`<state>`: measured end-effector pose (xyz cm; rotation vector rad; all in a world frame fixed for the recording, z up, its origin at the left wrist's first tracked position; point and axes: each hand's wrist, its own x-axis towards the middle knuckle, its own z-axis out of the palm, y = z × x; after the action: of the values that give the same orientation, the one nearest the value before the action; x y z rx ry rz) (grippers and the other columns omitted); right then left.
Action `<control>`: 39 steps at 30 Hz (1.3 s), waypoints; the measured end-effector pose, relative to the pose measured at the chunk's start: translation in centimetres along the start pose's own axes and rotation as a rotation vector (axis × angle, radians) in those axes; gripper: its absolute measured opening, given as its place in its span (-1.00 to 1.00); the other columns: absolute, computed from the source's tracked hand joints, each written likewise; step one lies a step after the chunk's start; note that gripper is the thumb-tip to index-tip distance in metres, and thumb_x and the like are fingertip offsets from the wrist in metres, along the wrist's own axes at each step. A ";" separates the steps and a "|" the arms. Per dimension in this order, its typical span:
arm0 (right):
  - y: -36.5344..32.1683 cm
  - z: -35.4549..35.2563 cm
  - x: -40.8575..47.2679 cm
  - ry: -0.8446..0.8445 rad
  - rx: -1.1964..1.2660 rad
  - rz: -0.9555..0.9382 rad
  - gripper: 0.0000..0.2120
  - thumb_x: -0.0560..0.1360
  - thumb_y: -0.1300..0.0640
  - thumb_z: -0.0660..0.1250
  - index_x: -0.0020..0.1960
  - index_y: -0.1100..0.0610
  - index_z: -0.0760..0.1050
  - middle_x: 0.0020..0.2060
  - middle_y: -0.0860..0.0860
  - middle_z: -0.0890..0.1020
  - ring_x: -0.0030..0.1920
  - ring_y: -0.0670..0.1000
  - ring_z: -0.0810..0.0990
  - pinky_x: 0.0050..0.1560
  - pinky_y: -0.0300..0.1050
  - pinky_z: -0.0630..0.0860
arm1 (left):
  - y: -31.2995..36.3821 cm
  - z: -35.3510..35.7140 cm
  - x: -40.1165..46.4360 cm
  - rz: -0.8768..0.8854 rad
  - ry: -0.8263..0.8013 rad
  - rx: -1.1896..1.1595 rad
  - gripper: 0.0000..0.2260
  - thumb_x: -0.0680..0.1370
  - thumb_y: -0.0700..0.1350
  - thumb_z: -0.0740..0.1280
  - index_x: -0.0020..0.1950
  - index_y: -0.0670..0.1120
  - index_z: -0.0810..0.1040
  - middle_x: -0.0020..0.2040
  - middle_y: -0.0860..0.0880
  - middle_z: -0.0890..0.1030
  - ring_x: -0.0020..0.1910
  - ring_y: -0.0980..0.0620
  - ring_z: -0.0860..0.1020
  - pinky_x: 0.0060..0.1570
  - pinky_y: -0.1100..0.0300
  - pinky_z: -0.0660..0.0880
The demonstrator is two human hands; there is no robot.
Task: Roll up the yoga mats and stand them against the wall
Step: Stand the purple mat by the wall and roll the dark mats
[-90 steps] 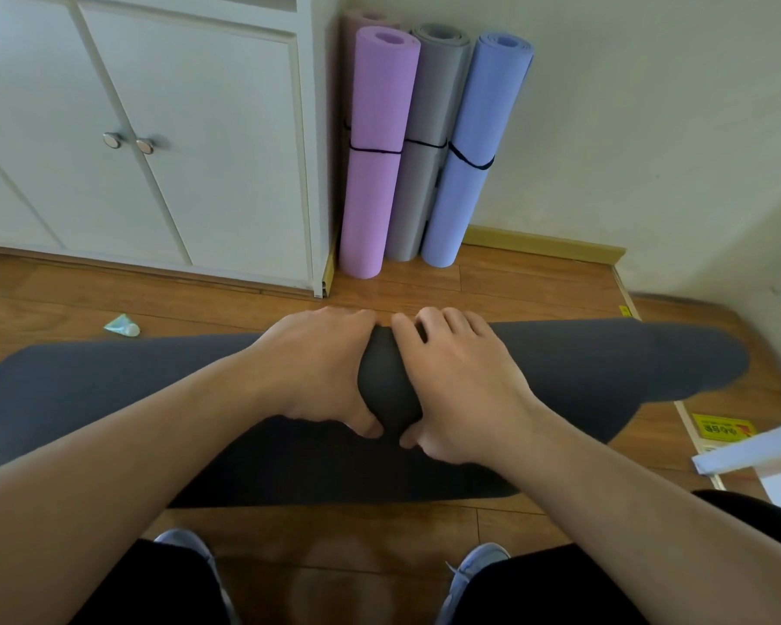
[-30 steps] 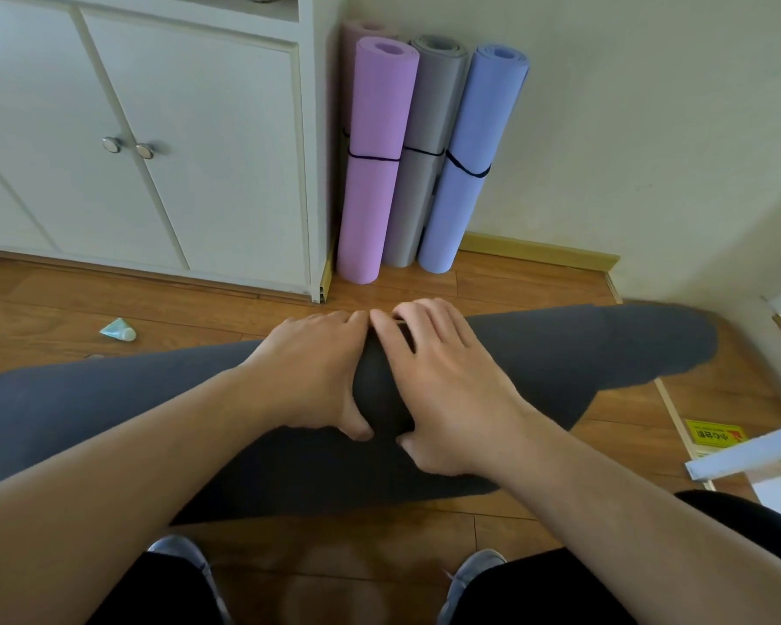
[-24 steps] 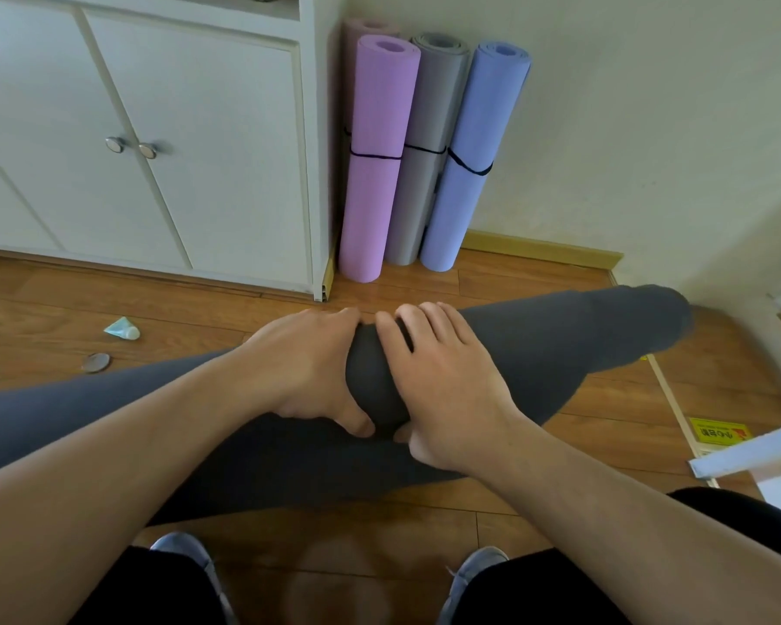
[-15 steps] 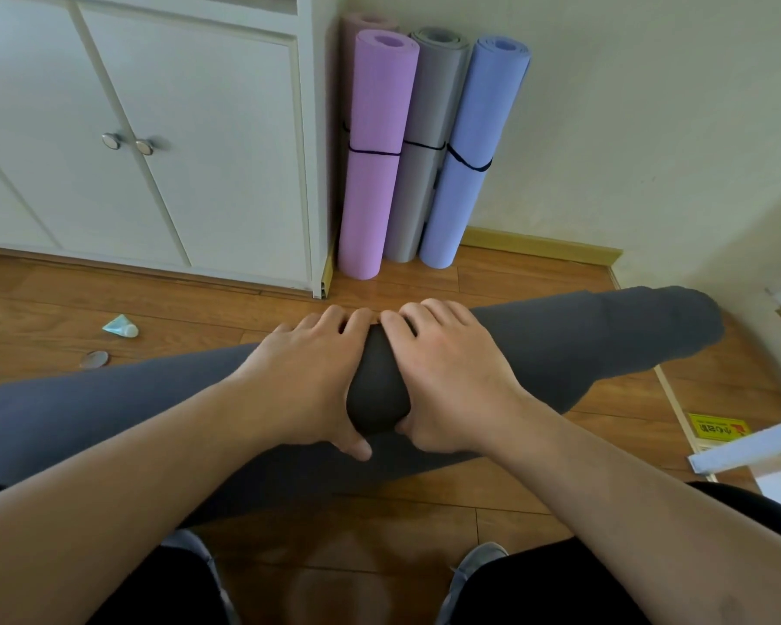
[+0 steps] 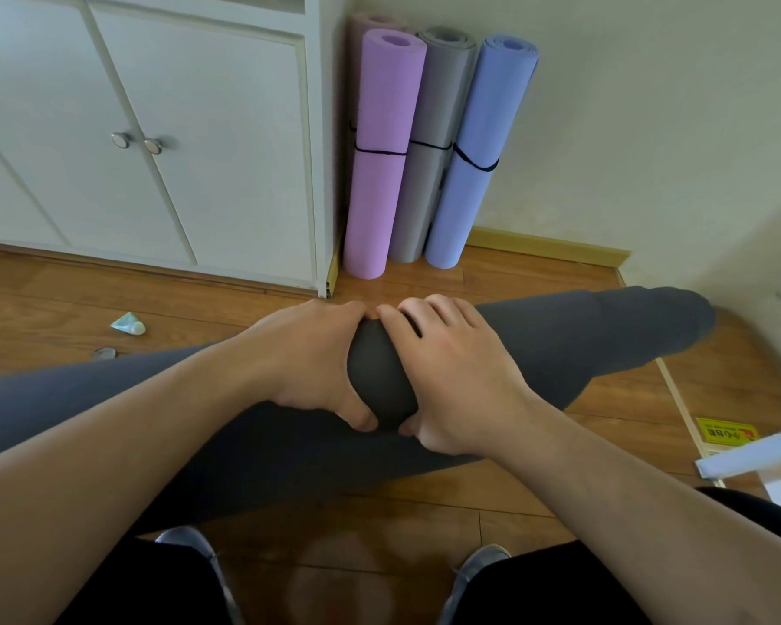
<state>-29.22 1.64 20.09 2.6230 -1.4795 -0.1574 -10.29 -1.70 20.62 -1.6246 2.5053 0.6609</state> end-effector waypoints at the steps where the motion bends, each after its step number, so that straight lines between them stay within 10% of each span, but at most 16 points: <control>1: 0.0 0.2 0.0 -0.001 0.001 -0.008 0.12 0.18 -0.28 0.66 0.54 0.09 0.22 0.35 0.04 0.45 0.33 0.15 0.43 0.45 0.12 0.39 | 0.0 0.1 -0.1 0.006 -0.008 0.000 -0.05 0.17 0.45 0.58 0.46 0.20 0.32 0.19 0.22 0.53 0.11 0.11 0.53 0.17 0.02 0.59; 8: 0.9 0.4 0.4 -0.002 0.085 0.020 -0.02 0.22 -0.31 0.61 0.48 0.06 0.33 0.31 -0.01 0.55 0.31 0.09 0.50 0.40 0.08 0.43 | 1.4 2.3 -0.9 0.043 0.139 0.273 0.20 0.19 0.47 0.58 0.63 0.10 0.03 0.57 0.07 0.32 0.52 -0.04 0.36 0.51 -0.12 0.36; 19: -0.1 -0.6 0.1 -0.049 -0.025 0.029 0.36 0.23 -0.30 0.67 0.69 0.04 -0.14 0.53 0.14 0.21 0.56 0.23 0.18 0.67 0.21 0.05 | 0.1 0.1 0.4 0.004 0.079 0.100 0.00 0.20 0.43 0.60 0.49 0.09 0.27 0.26 0.11 0.54 0.17 0.02 0.55 0.19 -0.01 0.60; 28: 0.0 0.8 0.6 0.007 -0.018 -0.004 0.02 0.18 -0.33 0.62 0.46 0.09 0.33 0.23 0.05 0.54 0.22 0.13 0.51 0.33 0.11 0.47 | 0.4 0.7 -0.3 -0.017 0.021 0.083 0.04 0.19 0.39 0.62 0.51 0.14 0.18 0.27 0.13 0.52 0.15 0.03 0.55 0.18 -0.01 0.59; 32: 0.1 1.0 0.5 -0.049 0.014 0.005 0.01 0.20 -0.38 0.59 0.46 0.10 0.34 0.24 0.04 0.55 0.23 0.12 0.52 0.32 0.12 0.48 | 1.2 3.4 -0.4 0.015 0.123 0.241 0.25 0.17 0.46 0.60 0.62 0.07 -0.01 0.54 0.03 0.35 0.48 -0.06 0.41 0.48 -0.10 0.40; 39: 0.2 0.7 0.5 -0.055 0.028 0.026 0.06 0.24 -0.39 0.57 0.52 0.14 0.29 0.32 0.06 0.53 0.37 0.13 0.48 0.60 0.14 0.22 | 1.3 3.0 0.6 0.035 0.136 0.211 -0.03 0.20 0.39 0.62 0.46 0.06 0.30 0.30 0.09 0.51 0.24 0.01 0.53 0.29 -0.03 0.51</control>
<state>-29.27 1.08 19.39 2.6408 -1.5430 -0.2092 -12.20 -0.56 18.14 -1.6030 2.5983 0.2849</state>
